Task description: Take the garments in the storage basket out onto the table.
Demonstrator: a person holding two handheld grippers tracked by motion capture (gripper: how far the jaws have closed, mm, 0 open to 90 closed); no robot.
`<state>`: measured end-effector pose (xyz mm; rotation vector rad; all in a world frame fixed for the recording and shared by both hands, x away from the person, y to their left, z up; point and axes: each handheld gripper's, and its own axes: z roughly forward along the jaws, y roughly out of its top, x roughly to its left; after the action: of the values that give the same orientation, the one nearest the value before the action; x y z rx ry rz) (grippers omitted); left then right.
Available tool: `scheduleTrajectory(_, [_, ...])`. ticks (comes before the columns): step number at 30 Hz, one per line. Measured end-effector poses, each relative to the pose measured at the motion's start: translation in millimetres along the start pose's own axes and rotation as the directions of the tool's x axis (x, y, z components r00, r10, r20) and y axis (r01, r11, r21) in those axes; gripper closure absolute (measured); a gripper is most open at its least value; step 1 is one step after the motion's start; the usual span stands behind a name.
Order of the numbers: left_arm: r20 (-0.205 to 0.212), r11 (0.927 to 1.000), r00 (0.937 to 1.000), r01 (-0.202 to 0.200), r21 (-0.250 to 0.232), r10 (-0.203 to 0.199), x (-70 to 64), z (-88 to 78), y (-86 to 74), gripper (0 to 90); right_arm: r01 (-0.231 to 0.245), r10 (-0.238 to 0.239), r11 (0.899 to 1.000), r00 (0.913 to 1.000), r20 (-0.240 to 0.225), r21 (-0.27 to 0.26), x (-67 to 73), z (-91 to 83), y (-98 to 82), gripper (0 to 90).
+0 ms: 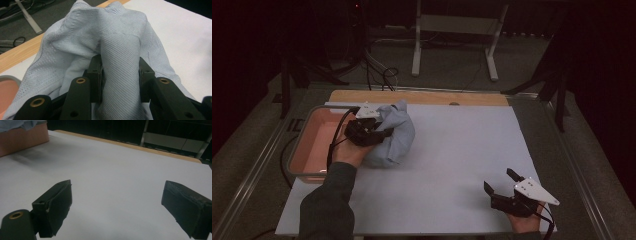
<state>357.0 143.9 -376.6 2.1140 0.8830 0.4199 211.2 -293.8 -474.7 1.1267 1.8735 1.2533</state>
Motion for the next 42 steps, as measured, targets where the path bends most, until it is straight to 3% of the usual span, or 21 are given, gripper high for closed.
scheduleTrajectory(18, [0.063,0.9999,0.9979,-0.014,0.007,0.014,-22.8,31.7,1.7,65.7,0.001,-0.001,1.0,1.0,0.001,-0.005,-1.0,-0.7,0.3,9.9])
scheduleTrajectory(42, [0.127,0.9989,0.9916,-0.033,0.034,0.028,-41.4,61.7,-2.3,69.6,0.005,-0.005,1.0,1.0,0.0,-0.002,-0.5,-0.3,0.4,9.9])
